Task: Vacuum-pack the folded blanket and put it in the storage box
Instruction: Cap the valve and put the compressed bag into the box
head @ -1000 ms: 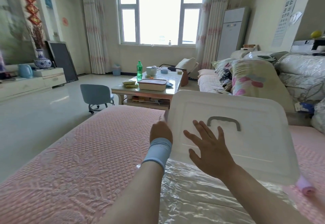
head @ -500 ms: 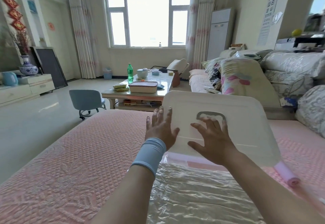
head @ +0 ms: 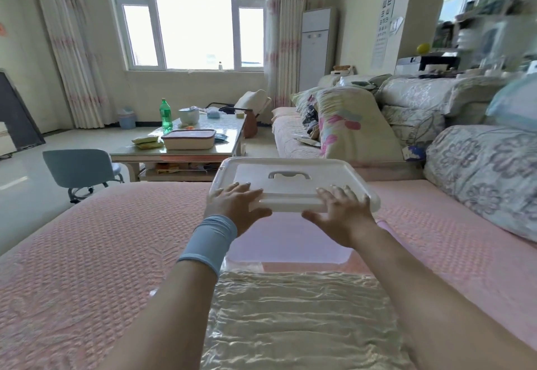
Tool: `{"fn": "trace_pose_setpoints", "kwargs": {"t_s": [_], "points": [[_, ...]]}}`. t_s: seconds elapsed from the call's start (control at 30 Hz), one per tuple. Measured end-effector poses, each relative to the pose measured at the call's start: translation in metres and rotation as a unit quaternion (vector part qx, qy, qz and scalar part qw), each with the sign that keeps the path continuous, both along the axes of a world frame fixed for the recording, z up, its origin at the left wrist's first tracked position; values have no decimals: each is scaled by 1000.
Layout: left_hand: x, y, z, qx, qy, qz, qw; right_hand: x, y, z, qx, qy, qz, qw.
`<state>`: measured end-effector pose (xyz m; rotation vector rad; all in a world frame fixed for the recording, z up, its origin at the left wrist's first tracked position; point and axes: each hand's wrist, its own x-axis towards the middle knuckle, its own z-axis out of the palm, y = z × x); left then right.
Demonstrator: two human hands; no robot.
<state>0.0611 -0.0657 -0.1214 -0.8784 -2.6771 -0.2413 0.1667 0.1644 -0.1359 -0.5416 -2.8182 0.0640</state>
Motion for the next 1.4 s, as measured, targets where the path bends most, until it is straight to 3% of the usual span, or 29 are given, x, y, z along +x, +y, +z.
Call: {"fn": "trace_pose_setpoints", "kwargs": {"t_s": [0.23,0.43,0.57,0.67,0.73,0.83,1.0,1.23,1.4], "points": [[-21,-3,19,-81,-106,83,988,-14,-9,-1,13,97,89,991],[5,21,6,24,-26,-19,999,-13,1,5,-7,67,115,991],[2,24,16,53,39,-28,997,-12,-1,13,-16,105,97,990],[3,27,27,71,96,-30,992,-9,-8,24,47,153,91,983],[5,30,33,69,105,-24,992,-6,-10,29,128,164,83,974],[11,33,35,61,96,-25,993,1,-10,34,178,172,82,965],[34,49,44,89,151,-48,983,20,-1,49,264,274,52,923],[73,130,65,67,150,-115,980,88,59,47,201,222,0,954],[126,223,52,-21,58,-187,980,152,129,24,166,187,-93,964]]}}
